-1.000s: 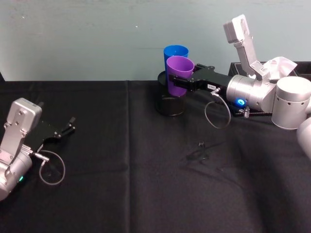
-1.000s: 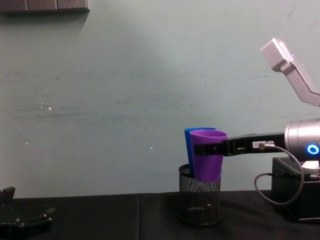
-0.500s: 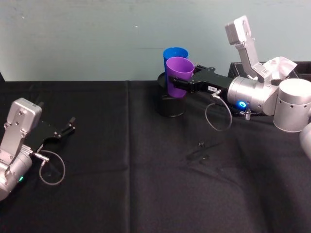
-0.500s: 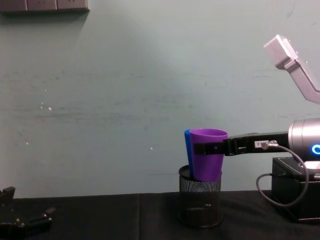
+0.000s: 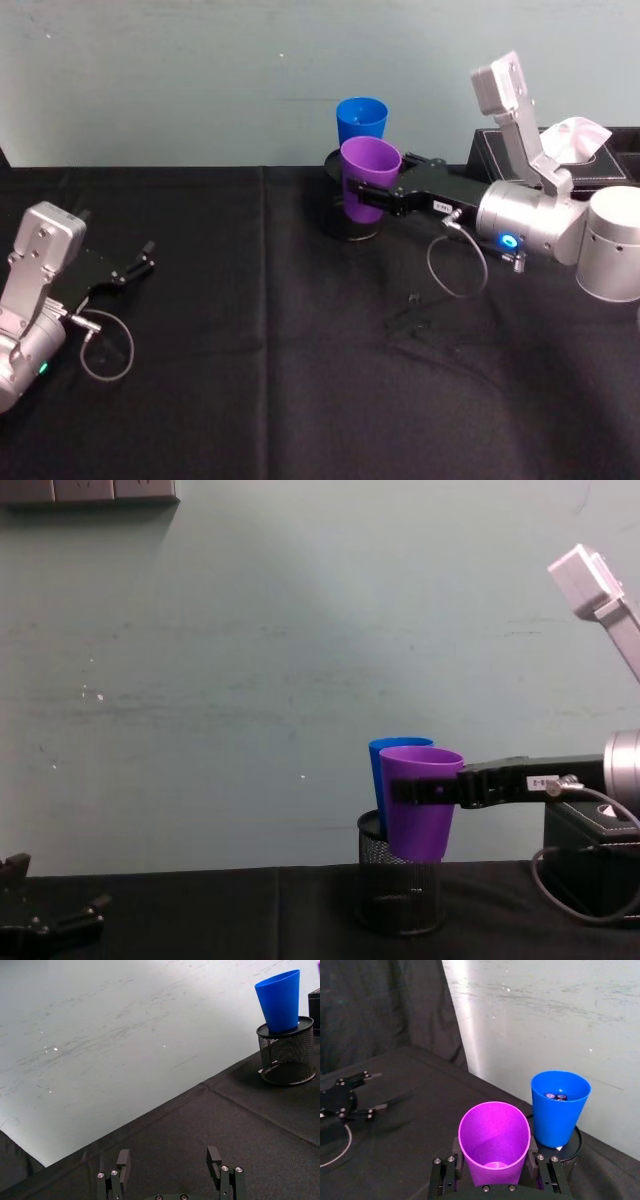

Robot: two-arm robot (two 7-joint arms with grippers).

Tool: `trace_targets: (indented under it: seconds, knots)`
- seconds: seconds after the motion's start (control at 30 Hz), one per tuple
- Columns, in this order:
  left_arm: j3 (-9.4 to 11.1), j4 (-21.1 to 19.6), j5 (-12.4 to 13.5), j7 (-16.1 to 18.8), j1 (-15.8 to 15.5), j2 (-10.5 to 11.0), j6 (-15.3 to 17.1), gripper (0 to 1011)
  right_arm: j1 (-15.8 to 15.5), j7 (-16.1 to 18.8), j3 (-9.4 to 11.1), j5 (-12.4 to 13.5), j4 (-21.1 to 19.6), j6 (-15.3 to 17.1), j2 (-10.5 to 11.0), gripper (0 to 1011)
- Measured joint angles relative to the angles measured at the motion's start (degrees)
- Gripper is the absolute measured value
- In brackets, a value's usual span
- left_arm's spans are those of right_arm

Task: Pick up one cup with a gripper and tap it against the other cup.

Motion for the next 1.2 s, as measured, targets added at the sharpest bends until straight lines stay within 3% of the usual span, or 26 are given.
trace_targets:
  seconds: [0.67,1.2]
  knots:
    - [0.0,0.0,0.0,0.0,0.0,0.0,0.0,1000,-7.3,-2.3,0.0,1.5,-13.6,1.2,6.3,726]
    - [0.0,0.0,0.0,0.0,0.0,0.0,0.0,1000,-12.3,-4.0,0.0,1.3,-18.7,1.1,9.5,726]
